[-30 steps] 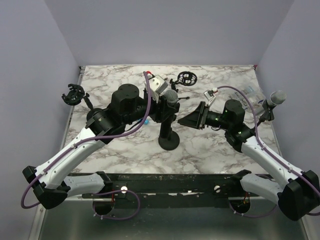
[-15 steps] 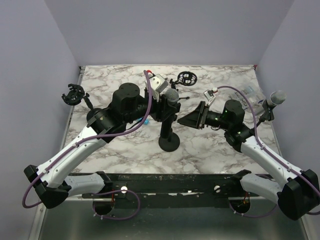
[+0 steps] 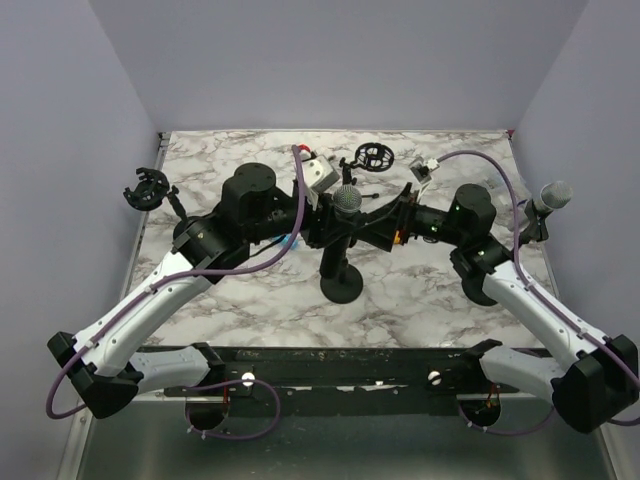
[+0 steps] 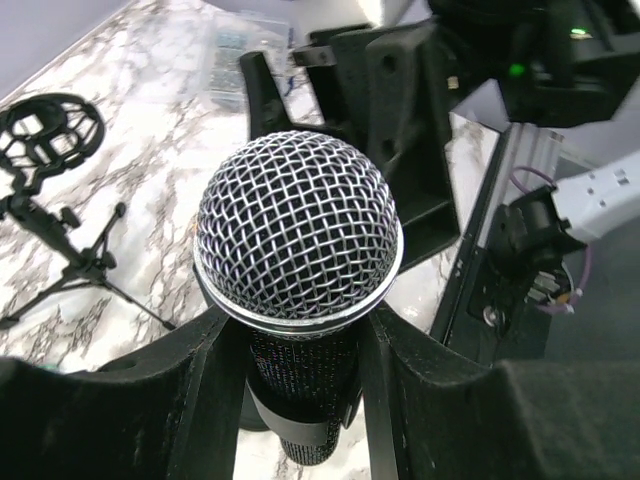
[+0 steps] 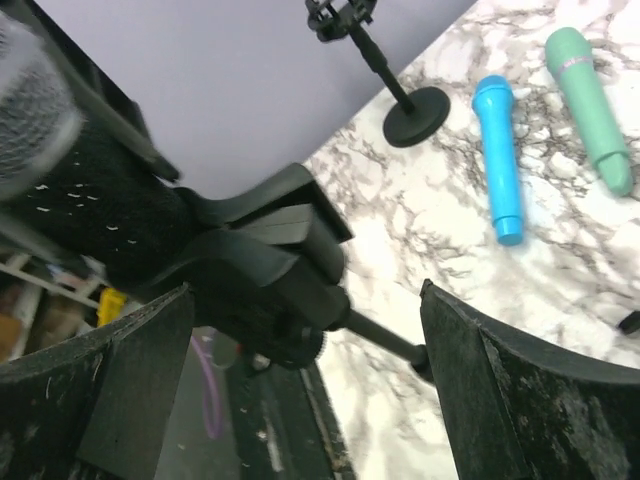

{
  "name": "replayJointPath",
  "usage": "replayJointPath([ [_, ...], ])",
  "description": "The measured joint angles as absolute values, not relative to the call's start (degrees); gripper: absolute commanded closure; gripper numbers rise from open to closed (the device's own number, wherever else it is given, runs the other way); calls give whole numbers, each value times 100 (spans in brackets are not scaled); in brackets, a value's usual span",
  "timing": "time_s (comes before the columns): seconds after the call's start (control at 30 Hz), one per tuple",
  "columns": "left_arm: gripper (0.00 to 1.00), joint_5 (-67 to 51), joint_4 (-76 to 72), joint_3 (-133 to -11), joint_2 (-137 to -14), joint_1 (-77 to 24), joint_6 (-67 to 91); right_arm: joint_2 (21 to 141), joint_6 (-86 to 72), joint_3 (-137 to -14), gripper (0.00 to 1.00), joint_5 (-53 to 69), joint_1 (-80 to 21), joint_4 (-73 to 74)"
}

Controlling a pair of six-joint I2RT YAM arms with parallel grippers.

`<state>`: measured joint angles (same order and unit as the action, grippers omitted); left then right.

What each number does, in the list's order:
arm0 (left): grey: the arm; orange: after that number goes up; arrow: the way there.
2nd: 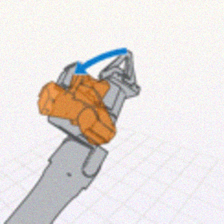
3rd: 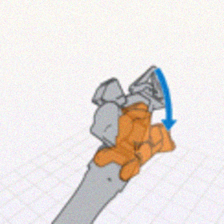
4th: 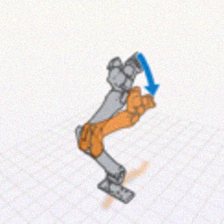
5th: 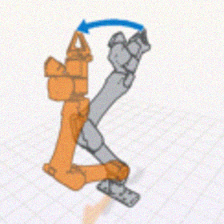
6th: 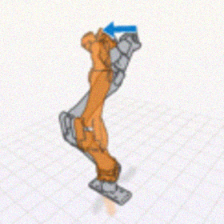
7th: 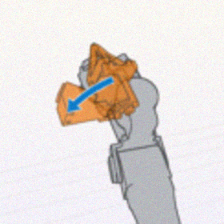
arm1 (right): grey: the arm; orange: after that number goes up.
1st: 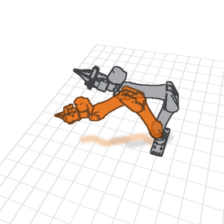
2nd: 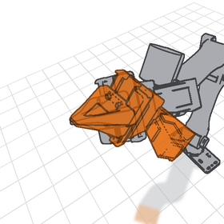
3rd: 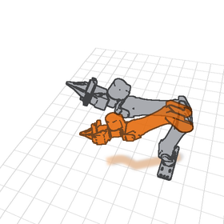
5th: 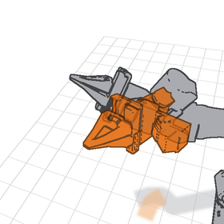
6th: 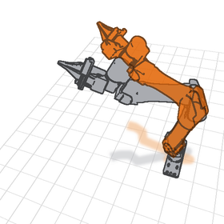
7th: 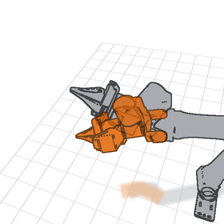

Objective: Remove the microphone from the stand

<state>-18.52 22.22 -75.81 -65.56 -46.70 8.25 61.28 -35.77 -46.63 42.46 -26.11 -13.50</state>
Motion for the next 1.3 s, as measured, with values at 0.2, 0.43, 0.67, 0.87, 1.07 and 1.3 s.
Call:
replayJointPath([
  [0.2, 100, -3492, 2639, -7789, -6613, -4150, 67, 6326, -2519, -4327, 5, 5275, -2576, -1706],
  [0.43, 100, -4803, 3463, -8444, -7113, -3806, -711, 6534, -1944, -4362, 6, 6416, -2578, -2432],
  [0.67, 100, -5343, 3699, -8580, -7234, -3636, -956, 7000, -1481, -4956, 6, 7022, -2578, -2515],
  [0.87, 100, -5625, 3446, -8418, -7225, -3417, -851, 7177, -1131, -5177, 9, 7179, -2578, -2416],
  [1.07, 100, -5861, 3271, -8333, -7225, -3242, -666, 7439, -1127, -5260, 17, 7432, -2578, -2530],
  [1.3, 100, -6001, 3081, -8237, -7231, -3122, -478, 7738, -2047, -5186, 25, 7636, -2578, -3907],
])
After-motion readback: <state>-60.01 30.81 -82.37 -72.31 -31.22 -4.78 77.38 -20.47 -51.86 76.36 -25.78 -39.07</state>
